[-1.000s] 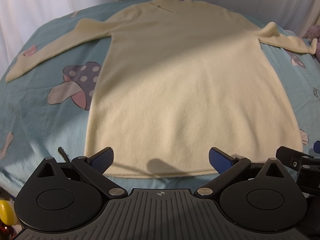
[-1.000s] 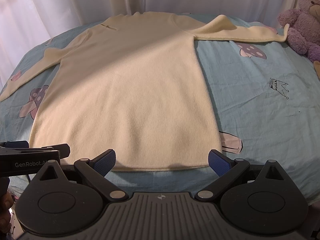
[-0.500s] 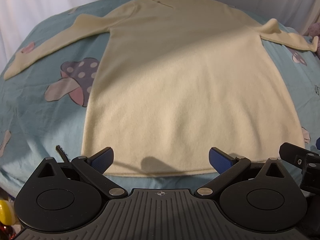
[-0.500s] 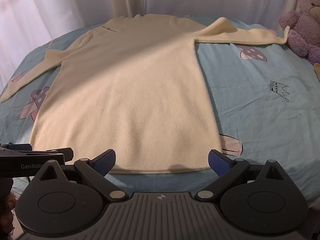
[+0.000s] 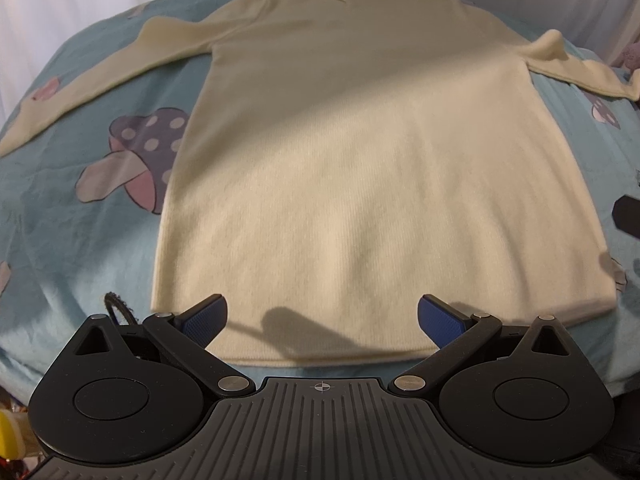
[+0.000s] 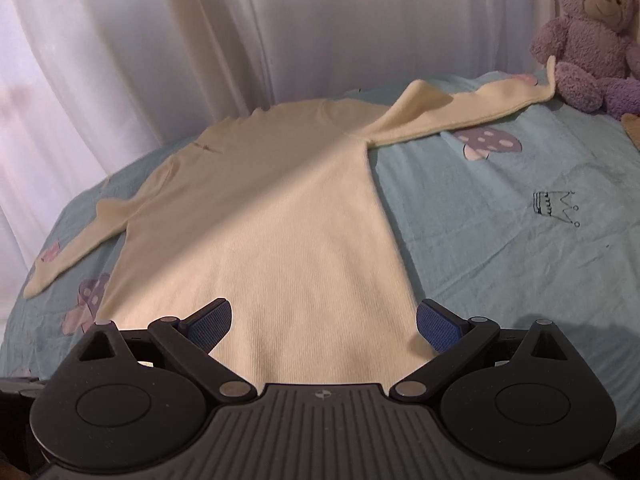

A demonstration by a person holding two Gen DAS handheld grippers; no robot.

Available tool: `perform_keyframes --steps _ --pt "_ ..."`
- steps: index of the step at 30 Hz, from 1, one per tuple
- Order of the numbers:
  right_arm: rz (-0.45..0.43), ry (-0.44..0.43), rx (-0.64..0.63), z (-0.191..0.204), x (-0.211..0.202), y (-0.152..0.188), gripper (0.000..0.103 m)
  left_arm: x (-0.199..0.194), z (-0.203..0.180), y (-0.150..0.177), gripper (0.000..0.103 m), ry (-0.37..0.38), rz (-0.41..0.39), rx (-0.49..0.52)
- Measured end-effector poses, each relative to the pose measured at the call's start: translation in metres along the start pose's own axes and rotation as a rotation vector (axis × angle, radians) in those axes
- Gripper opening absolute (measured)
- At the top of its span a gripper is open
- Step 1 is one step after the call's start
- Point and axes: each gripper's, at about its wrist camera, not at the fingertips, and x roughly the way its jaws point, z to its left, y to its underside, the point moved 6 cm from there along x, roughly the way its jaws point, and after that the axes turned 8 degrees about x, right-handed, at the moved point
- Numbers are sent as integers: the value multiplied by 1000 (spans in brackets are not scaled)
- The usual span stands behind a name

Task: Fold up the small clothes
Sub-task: 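Reach the right gripper to the sleeve cuff by the teddy bear and grasp it, then carry the sleeve across the dress body with the right gripper and release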

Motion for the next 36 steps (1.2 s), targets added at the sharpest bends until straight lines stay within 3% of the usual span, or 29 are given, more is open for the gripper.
perform_keyframes --steps 2,7,11,13,15,19,20,22,27,28,31,34,36 --pt "-60 2 33 -23 7 -26 99 5 0 -6 103 8 2 -9" --pt "-228 128 135 -104 35 -106 99 22 2 -33 103 7 -29 -45" --pt "-383 187 259 -178 62 -174 99 39 8 -61 103 -24 -76 -82" --pt "-405 196 304 -209 80 -202 98 48 12 -73 103 -62 -84 -109" --pt "-401 195 377 -242 100 -224 88 57 16 -81 103 -84 -75 -148" --pt "-344 226 542 -296 147 -243 45 66 18 -90 103 -101 -61 -225" --pt "-337 223 565 -303 155 -244 44 67 17 -92 103 -109 -66 -226" --pt "-328 194 599 -314 171 -248 42 70 16 -96 103 -122 -61 -222" --pt "-318 158 650 -326 199 -258 18 72 20 -98 103 -114 -69 -246" --pt "-306 174 637 -326 204 -260 8 72 20 -98 103 -113 -68 -238" --pt "-318 286 523 -313 202 -265 6 72 19 -97 103 -104 -70 -216" --pt "-388 389 392 -281 184 -273 6 71 20 -99 103 -78 -41 -175" --pt "-442 377 305 -245 172 -278 6 71 24 -102 103 -60 -24 -183"
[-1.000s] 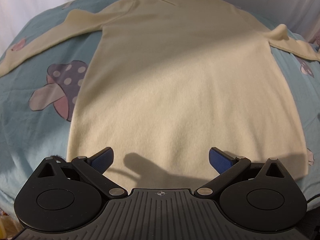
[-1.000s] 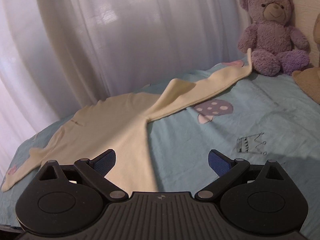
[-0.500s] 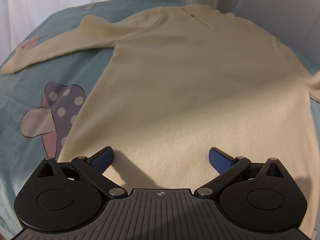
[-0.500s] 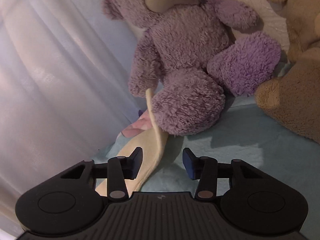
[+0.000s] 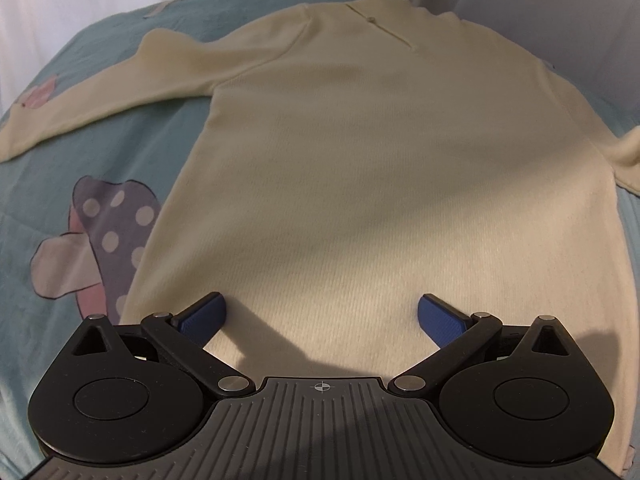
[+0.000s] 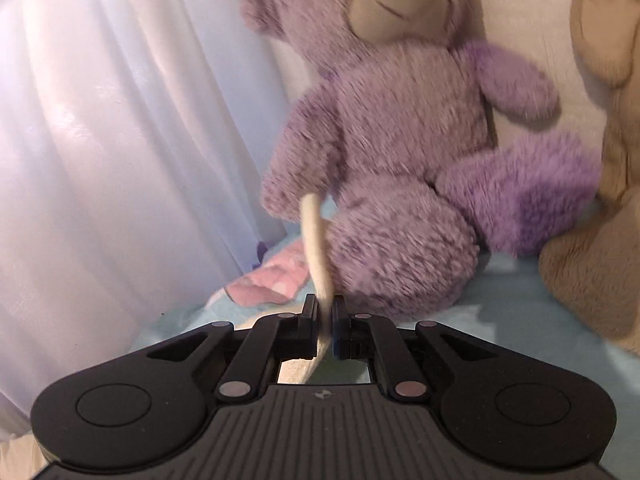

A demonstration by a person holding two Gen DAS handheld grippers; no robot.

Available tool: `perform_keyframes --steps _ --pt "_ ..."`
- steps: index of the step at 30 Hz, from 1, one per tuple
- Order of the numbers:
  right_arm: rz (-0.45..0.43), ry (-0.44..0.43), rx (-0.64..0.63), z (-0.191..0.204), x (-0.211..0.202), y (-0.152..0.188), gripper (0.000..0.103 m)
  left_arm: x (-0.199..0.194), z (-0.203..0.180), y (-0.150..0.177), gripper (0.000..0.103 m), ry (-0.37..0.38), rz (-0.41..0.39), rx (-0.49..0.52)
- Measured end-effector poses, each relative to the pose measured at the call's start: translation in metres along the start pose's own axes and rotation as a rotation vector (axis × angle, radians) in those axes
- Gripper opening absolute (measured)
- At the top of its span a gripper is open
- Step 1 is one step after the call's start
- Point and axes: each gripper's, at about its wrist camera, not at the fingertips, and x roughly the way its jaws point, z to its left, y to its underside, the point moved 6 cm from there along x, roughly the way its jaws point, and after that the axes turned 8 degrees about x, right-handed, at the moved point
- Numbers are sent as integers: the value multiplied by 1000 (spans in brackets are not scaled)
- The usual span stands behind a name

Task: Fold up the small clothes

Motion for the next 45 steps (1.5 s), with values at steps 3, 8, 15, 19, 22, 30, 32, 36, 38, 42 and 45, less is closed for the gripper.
perform_keyframes --steps 3,8,15,19,22,30,32,36,38,42,45 --pt "-10 -218 -121 75 -58 20 6 -4 6 -13 103 37 -25 -7" --pt "220 -673 -347 190 -149 128 7 -28 6 -61 103 248 -206 -24" --pt "579 -706 -286 175 -166 218 20 8 -1 -114 85 588 -200 -137" --pt "569 -622 -241 137 -161 201 21 44 2 -113 72 588 -82 -167" --pt "578 -570 -173 113 -157 195 22 52 10 -109 70 637 -67 -205" --pt "589 -535 -71 96 -154 202 25 58 19 -101 67 741 -5 -311" --pt "590 -535 -66 100 -151 202 25 58 13 -105 54 727 2 -271" --pt "593 -532 -55 105 -143 200 25 71 -8 -114 6 717 39 -190" --pt "591 -523 -42 107 -136 197 25 67 -11 -123 6 678 8 -147" --pt "558 -508 -32 109 -124 186 26 29 11 -155 6 628 -175 -109" --pt "515 -502 -41 115 -113 174 33 12 42 -174 6 475 -294 -84"
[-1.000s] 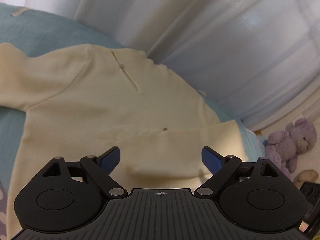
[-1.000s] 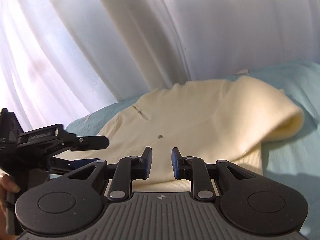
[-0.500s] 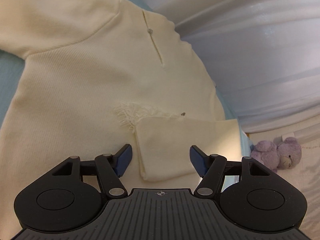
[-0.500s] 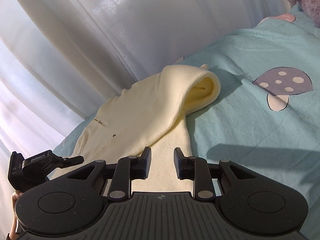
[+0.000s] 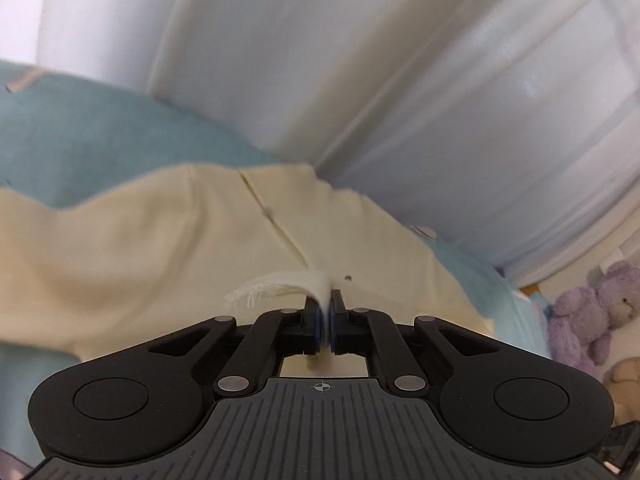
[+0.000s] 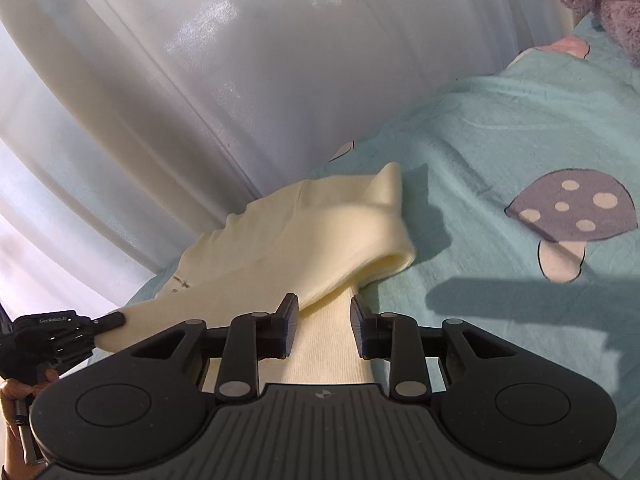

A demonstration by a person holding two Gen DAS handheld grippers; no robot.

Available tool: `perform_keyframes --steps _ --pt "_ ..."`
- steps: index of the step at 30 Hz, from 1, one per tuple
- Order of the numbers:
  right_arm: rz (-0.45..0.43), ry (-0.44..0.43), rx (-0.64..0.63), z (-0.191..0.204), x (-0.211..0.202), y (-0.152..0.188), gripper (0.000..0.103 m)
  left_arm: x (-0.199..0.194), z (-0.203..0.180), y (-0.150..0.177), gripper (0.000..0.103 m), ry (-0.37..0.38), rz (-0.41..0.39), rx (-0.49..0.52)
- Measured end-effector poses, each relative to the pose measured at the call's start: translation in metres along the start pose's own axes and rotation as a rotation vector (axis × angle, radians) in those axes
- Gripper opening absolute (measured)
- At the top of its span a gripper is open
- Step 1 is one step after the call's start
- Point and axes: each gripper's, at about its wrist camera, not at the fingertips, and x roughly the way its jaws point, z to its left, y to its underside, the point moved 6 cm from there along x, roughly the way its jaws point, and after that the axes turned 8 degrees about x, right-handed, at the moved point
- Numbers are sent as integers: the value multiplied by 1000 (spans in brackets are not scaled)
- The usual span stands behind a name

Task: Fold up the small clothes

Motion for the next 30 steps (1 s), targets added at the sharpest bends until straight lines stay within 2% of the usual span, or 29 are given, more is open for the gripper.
perform_keyframes --steps 2,3,6,9,11,13,14,15,17,19,21,23,25,27,29,30 --pt "-23 17 -11 1 9 -14 36 -7 17 -10 6 -100 -26 33" --pt "-28 27 -16 1 16 -20 37 -7 22 -11 6 -116 -22 38" --pt "-12 52 -46 6 44 -36 39 -2 35 -9 6 -109 2 20" --pt "18 74 -85 10 73 -46 46 8 38 -2 6 -124 25 23" --pt "47 96 -97 9 91 -49 45 11 39 0 6 -134 27 24" --pt "81 102 -113 10 101 -47 30 13 40 -2 6 -135 21 27" --pt "84 105 -145 14 103 -45 14 14 40 -3 6 -136 19 27" --pt "69 117 -207 20 105 -42 9 14 40 -3 6 -133 17 27" --pt "-16 176 -315 28 100 -44 7 17 38 -6 6 -130 5 39" --pt "-101 245 -339 26 95 -49 7 18 33 -8 6 -129 -15 68" --pt "-106 275 -306 16 98 -53 7 23 26 -11 6 -116 -40 92" --pt "-88 293 -280 6 102 -52 7 33 21 -14 6 -134 -51 128" --pt "-66 292 -233 -2 100 -54 11 48 20 -12 6 -181 -24 167" --pt "-64 251 -168 -7 89 -55 16 60 22 -7 6 -200 1 181" --pt "-41 201 -133 -8 82 -51 48 64 28 -2 6 -208 12 171" --pt "-25 180 -133 -7 80 -47 53 65 30 -1 6 -208 11 162"
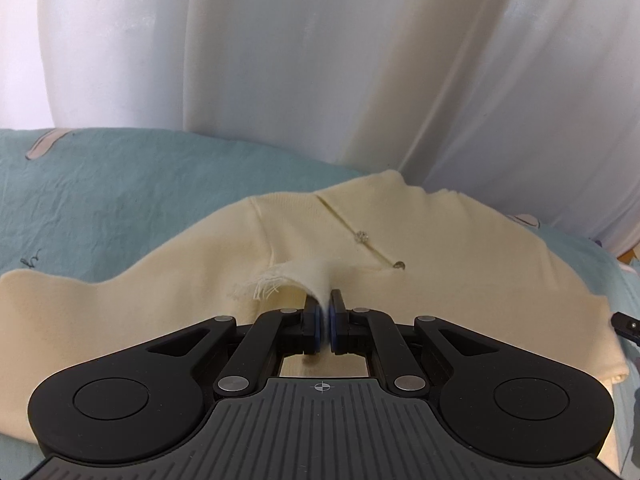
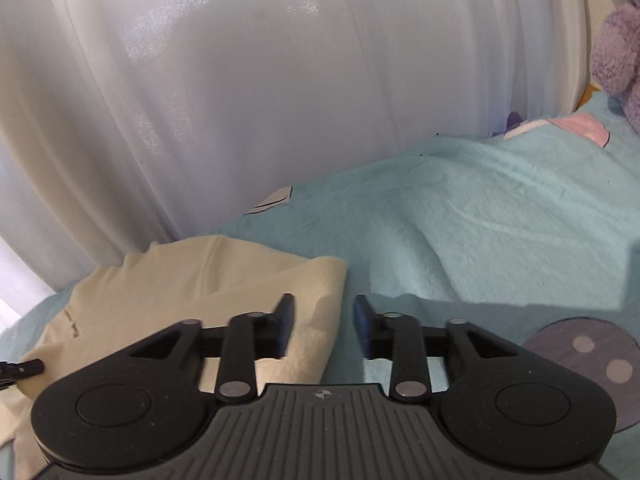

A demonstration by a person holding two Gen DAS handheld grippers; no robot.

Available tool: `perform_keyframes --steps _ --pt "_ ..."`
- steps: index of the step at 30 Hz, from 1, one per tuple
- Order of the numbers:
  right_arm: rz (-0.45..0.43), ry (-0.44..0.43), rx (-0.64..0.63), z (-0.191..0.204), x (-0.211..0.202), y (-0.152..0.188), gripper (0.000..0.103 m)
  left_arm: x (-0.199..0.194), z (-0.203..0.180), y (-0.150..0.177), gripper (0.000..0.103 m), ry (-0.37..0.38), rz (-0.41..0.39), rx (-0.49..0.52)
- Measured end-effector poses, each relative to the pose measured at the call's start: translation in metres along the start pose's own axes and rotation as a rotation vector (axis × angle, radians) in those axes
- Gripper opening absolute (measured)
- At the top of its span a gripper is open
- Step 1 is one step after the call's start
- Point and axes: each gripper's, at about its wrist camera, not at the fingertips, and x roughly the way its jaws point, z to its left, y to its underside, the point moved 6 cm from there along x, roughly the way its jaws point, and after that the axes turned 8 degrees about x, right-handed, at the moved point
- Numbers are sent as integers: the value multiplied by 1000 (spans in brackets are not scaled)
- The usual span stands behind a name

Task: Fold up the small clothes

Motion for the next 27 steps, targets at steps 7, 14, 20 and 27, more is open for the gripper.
perform_keyframes --steps 7,14,20,27 --pt "-30 74 -217 24 10 13 8 0 -3 -8 6 -16 -18 15" --pt "-81 225 -288 26 8 12 23 10 -7 -3 19 -125 -17 82" --pt "-114 75 -355 67 -2 17 30 -24 -15 -6 29 -166 -121 82" --pt "-77 58 -497 94 41 45 25 15 -51 12 37 -136 -92 130"
